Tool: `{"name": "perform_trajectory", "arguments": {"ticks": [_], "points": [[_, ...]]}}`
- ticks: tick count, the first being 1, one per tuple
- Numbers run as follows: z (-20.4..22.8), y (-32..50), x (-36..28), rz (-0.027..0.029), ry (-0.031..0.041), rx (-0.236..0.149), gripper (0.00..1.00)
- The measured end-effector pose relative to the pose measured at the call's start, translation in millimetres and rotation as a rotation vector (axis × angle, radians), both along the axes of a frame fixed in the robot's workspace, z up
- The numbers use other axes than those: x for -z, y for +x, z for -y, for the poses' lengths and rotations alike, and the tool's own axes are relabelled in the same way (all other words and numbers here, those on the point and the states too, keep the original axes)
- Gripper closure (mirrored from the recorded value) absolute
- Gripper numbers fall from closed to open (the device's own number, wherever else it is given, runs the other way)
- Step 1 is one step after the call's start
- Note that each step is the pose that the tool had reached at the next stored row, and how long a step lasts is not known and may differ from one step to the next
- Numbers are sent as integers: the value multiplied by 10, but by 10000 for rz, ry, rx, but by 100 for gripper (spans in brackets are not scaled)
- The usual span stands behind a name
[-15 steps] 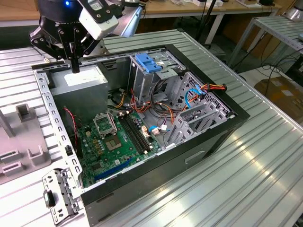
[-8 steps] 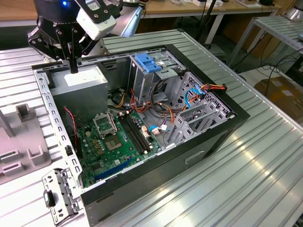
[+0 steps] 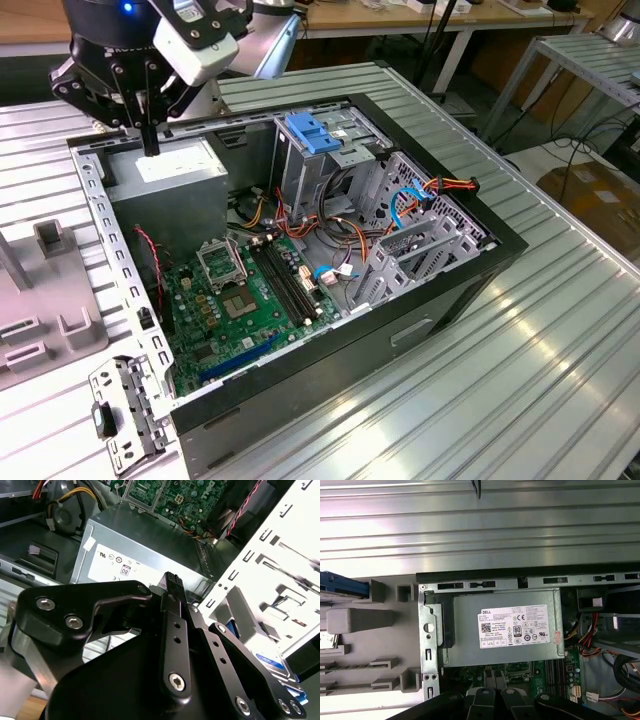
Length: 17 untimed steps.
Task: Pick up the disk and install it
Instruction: 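Reach for the disk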
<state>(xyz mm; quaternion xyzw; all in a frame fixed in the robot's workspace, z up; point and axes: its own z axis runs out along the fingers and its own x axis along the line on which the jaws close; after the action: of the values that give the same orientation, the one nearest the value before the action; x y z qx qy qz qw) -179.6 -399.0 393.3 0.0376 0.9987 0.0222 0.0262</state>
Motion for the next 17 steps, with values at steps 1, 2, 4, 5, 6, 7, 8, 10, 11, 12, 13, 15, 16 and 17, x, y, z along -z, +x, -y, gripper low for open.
{"name": "perform_trajectory", "arguments": {"ticks": [1, 2, 4, 5, 6, 7, 8, 10, 11, 12, 13, 15, 16, 17], "points": [[0, -6, 0, 2, 0, 0, 89], [0, -13, 0, 5, -1, 0, 89], [0, -31, 0, 15, 0, 0, 89], [0, -38, 0, 19, 0, 0, 89], [0, -46, 0, 22, 0, 0, 89], [0, -47, 0, 22, -1, -2, 89], [0, -56, 0, 23, -1, 0, 89], [0, -61, 0, 22, 0, 0, 89], [0, -62, 0, 23, -1, 0, 89], [0, -65, 0, 23, 0, 1, 89], [0, -67, 0, 23, 0, 0, 89], [0, -68, 0, 23, 0, 0, 89], [0, -69, 0, 22, -1, -1, 89], [0, -69, 0, 22, -1, 0, 89]]}}
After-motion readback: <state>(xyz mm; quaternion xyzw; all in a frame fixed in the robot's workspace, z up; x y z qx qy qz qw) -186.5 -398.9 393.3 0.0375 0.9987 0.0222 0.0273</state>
